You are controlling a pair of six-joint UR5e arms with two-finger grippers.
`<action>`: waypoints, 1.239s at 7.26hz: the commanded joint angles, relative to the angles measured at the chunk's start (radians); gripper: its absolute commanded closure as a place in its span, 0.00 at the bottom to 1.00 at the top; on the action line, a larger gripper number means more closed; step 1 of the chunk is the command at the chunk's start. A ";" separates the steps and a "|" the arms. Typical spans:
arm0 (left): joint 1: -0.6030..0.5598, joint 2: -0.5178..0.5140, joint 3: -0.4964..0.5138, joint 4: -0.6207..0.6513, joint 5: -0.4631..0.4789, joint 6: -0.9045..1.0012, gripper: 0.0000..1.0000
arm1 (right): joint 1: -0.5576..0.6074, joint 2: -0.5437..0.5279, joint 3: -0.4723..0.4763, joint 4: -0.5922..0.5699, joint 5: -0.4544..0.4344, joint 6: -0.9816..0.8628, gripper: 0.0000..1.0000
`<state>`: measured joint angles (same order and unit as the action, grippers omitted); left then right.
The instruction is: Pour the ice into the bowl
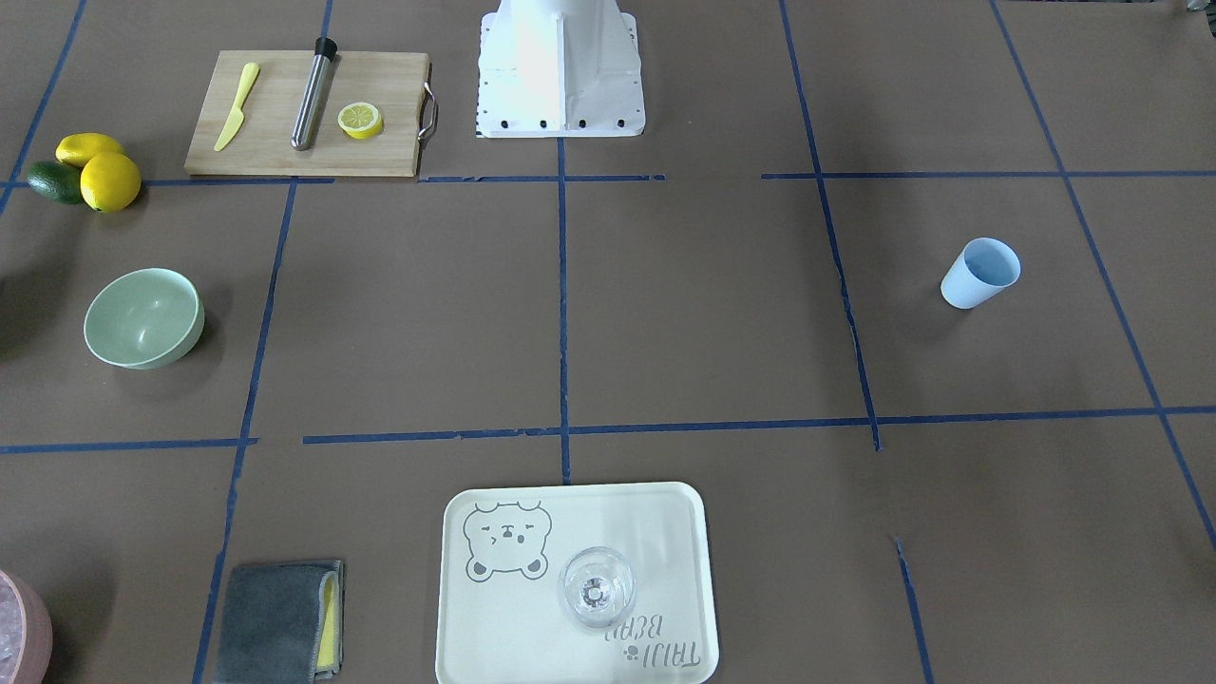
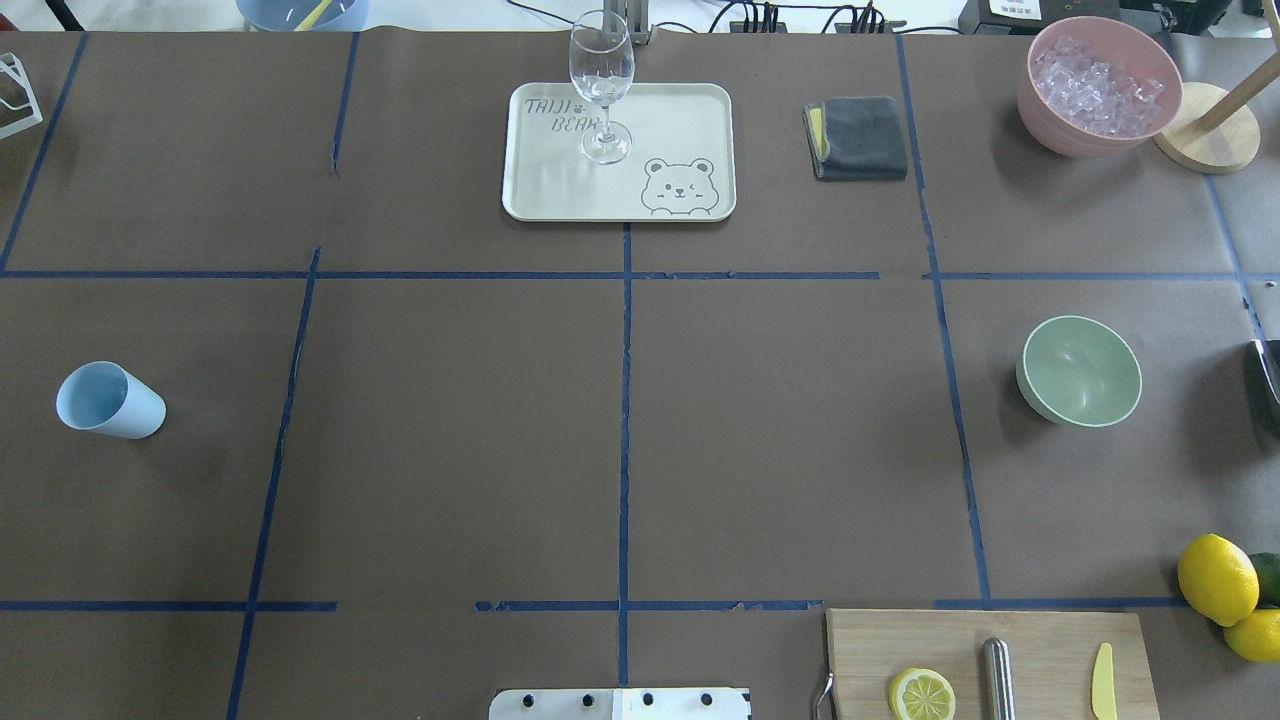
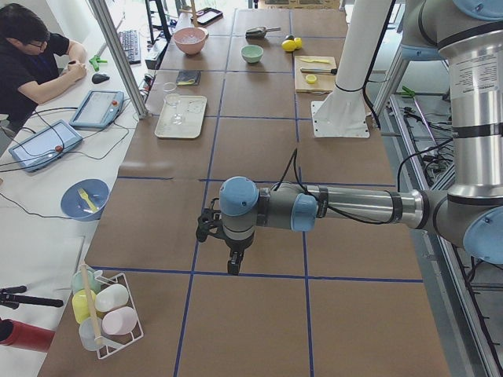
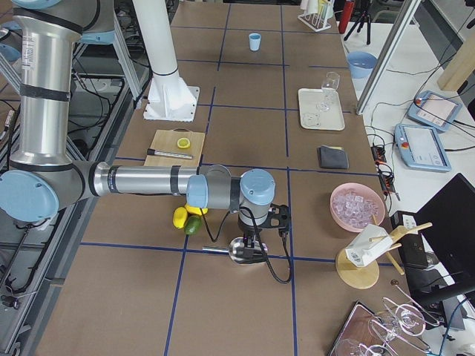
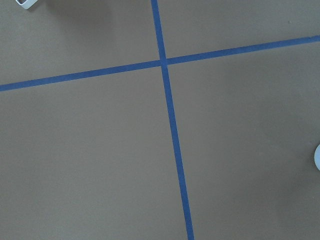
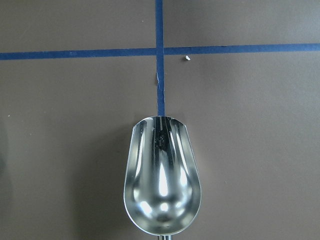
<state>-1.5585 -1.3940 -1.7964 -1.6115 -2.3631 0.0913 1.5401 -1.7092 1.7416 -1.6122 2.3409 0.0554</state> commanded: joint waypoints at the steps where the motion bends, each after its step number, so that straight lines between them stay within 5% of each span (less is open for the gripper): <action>1: 0.000 -0.008 -0.003 -0.001 0.005 0.004 0.00 | 0.000 0.006 0.001 0.000 0.000 0.006 0.00; 6: 0.002 -0.016 0.000 -0.008 0.005 0.004 0.00 | -0.006 0.069 0.015 0.000 0.006 0.012 0.00; 9: 0.002 -0.016 -0.005 -0.008 0.002 0.004 0.00 | -0.014 0.047 -0.011 0.241 0.014 0.024 0.00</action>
<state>-1.5571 -1.4096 -1.7988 -1.6198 -2.3594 0.0951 1.5274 -1.6498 1.7447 -1.4475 2.3493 0.0721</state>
